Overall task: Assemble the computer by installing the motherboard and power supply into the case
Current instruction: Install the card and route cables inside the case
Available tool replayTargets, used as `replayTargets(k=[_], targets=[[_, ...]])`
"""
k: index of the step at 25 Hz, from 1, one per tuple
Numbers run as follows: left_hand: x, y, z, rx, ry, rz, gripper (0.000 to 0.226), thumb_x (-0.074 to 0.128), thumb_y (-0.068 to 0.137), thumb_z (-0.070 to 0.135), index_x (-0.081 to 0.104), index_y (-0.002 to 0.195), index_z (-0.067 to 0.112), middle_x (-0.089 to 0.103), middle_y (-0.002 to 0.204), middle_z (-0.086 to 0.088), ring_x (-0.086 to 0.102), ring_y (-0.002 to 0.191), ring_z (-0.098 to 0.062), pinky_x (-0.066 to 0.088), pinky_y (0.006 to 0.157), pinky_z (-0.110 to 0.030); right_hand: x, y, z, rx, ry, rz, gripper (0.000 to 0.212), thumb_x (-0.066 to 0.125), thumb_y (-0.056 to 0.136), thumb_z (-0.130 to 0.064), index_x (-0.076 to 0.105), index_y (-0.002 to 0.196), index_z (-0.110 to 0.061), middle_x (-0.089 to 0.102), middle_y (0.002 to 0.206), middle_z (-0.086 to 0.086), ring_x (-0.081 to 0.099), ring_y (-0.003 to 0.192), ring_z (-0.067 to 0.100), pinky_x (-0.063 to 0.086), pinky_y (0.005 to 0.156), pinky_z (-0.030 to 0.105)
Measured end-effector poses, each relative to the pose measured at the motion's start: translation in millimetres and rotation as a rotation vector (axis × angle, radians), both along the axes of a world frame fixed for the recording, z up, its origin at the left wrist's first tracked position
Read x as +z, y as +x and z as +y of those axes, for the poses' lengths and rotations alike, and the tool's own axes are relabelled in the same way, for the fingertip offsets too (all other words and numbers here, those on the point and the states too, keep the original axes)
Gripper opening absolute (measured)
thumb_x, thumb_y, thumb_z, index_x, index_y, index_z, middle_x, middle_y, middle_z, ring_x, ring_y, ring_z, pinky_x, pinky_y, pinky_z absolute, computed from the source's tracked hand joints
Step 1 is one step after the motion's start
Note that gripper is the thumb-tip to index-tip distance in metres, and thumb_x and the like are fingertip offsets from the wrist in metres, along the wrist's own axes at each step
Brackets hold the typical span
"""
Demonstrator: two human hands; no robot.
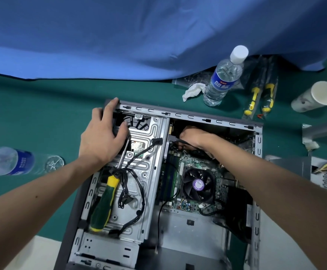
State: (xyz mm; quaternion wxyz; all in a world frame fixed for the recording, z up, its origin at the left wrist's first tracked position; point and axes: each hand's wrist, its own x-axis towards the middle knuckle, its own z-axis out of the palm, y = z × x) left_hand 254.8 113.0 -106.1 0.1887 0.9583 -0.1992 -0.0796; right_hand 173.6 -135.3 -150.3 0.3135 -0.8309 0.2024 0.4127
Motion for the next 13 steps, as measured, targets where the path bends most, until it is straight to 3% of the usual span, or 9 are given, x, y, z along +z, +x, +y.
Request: replayTargets(k=[5, 8, 10, 13], targets=[[-1.4, 2.2, -0.6, -0.001, 0.0, -0.007, 0.059, 0.042, 0.095, 0.054, 0.019, 0.148, 0.043, 0.039, 0.122, 0.001, 0.048, 0.073, -0.018, 0.04, 0.067, -0.035, -4.7, 5.9, -0.2, 0.09, -0.083, -0.002, 0.023, 0.061, 0.091, -0.02, 0.075, 0.099, -0.004, 0.067, 0.091, 0.011, 0.058, 0.077, 0.02, 0.044, 0.069, 0.025], [-1.9, 0.9, 0.6, -0.006, -0.008, -0.005, 0.059, 0.039, 0.094, 0.056, 0.019, 0.147, 0.044, 0.038, 0.12, 0.003, 0.048, 0.072, -0.017, 0.04, 0.066, -0.034, -7.3, 5.5, -1.0, 0.12, -0.127, -0.006, 0.018, 0.061, 0.089, -0.024, 0.069, 0.083, -0.01, 0.066, 0.094, 0.009, 0.059, 0.081, 0.022, 0.046, 0.071, 0.023], [-1.8, 1.7, 1.4, -0.006, -0.007, -0.001, 0.06, 0.038, 0.093, 0.058, 0.019, 0.147, 0.044, 0.038, 0.12, 0.004, 0.048, 0.072, -0.016, 0.04, 0.066, -0.034, -8.3, -1.6, -1.8, 0.029, -0.089, -0.039, 0.023, 0.056, 0.094, -0.027, 0.07, 0.088, -0.009, 0.071, 0.098, 0.009, 0.061, 0.082, 0.021, 0.048, 0.072, 0.025], [-2.2, -1.2, 0.7, -0.004, -0.005, -0.004, 0.059, 0.039, 0.093, 0.057, 0.02, 0.147, 0.044, 0.039, 0.122, 0.003, 0.047, 0.073, -0.017, 0.04, 0.068, -0.034, 4.9, -24.7, -8.9, -0.315, 0.078, -0.142, 0.03, 0.054, 0.099, -0.038, 0.071, 0.112, -0.017, 0.07, 0.107, -0.001, 0.06, 0.087, 0.015, 0.049, 0.083, 0.028]])
